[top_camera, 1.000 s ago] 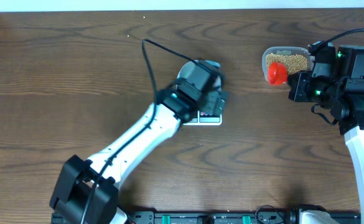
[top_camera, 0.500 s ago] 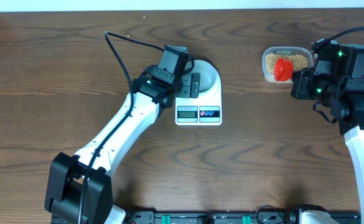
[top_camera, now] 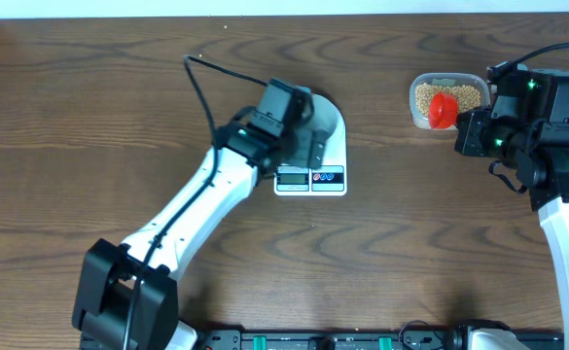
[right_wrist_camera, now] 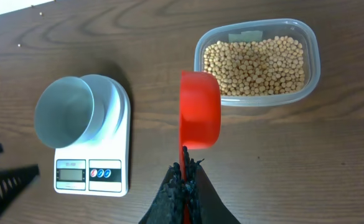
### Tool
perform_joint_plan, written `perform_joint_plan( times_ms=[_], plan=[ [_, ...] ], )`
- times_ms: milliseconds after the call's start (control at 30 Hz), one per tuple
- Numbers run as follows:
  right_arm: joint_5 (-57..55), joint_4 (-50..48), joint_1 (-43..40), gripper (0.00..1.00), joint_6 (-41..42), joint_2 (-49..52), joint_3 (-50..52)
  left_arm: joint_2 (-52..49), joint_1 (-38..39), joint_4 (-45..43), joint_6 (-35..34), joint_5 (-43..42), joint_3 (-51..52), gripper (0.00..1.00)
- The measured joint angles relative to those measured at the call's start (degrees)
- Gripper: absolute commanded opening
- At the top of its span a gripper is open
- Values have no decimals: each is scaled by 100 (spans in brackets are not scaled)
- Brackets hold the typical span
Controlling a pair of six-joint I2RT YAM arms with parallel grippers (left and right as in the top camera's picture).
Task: Scoop item into bowl and weigh 50g on scale
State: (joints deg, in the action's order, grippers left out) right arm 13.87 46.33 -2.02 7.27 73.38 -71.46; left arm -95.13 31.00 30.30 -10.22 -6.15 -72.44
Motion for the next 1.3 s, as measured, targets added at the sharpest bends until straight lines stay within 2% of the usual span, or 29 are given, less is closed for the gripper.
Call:
perform_joint_plan(
  times_ms=[267,467,800,1300],
  plan=[
    [0,203,0,1,13,0,0,-85,767,28,22,-173,42,98],
    [0,271,0,1,13,0,0,-629,1088,-262,22,-214,92,98],
    [0,317,0,1,13,0,0,-1211,1147,-483,22,-236,136,98],
    [0,337,0,1,13,0,0,-1530,1143,-667,66,-236,144,98]
  ],
)
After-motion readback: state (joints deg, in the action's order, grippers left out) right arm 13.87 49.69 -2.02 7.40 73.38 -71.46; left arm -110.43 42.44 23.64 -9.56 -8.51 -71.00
